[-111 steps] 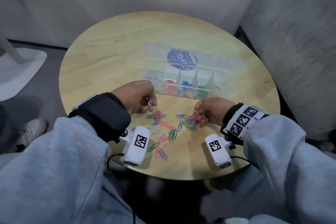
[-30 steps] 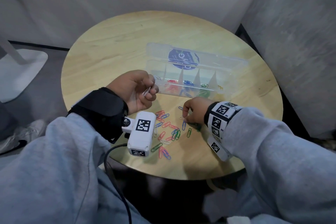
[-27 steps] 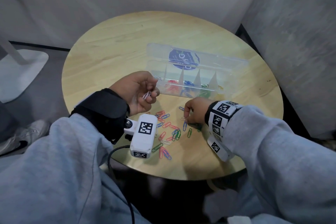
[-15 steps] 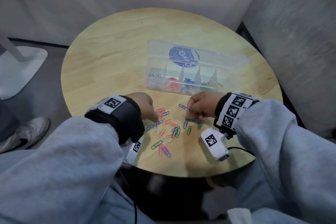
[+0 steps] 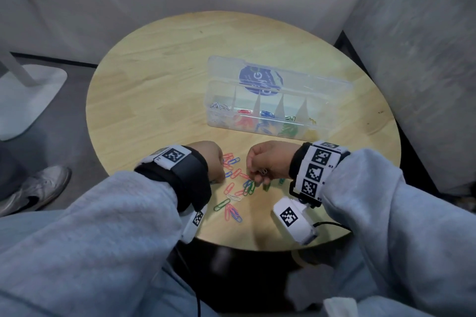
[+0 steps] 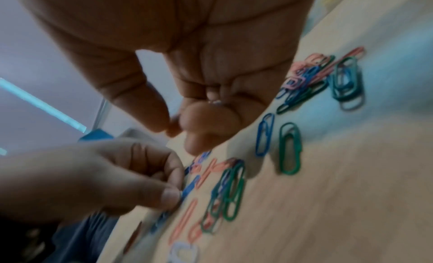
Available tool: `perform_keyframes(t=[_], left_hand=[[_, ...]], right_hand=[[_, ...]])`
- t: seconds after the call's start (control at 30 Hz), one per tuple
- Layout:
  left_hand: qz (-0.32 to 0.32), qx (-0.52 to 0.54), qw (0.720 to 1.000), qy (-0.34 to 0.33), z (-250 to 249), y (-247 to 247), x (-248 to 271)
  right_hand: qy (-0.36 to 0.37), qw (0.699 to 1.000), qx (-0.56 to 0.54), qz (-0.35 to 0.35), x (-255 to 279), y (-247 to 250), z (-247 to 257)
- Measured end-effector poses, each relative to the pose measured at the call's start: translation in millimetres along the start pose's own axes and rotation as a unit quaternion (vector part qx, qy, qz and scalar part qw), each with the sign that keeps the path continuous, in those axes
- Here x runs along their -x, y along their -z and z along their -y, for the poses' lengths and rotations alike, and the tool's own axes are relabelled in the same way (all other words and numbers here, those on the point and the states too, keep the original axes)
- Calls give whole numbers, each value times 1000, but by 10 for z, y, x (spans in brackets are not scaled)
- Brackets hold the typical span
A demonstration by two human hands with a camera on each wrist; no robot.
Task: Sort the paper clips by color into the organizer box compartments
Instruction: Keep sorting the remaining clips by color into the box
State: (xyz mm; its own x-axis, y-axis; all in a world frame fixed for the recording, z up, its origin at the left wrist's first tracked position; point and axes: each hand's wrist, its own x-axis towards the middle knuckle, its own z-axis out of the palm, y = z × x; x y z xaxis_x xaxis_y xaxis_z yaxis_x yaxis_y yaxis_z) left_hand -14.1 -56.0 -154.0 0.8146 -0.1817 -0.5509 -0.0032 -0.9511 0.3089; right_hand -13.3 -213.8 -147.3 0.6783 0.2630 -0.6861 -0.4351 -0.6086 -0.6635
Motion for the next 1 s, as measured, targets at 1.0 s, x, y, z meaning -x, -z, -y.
perform_keyframes(t=[1.0], left_hand=[[-89, 315, 945, 18, 351, 682, -49]], right_hand=[[44, 973, 215, -74, 93, 280, 531]])
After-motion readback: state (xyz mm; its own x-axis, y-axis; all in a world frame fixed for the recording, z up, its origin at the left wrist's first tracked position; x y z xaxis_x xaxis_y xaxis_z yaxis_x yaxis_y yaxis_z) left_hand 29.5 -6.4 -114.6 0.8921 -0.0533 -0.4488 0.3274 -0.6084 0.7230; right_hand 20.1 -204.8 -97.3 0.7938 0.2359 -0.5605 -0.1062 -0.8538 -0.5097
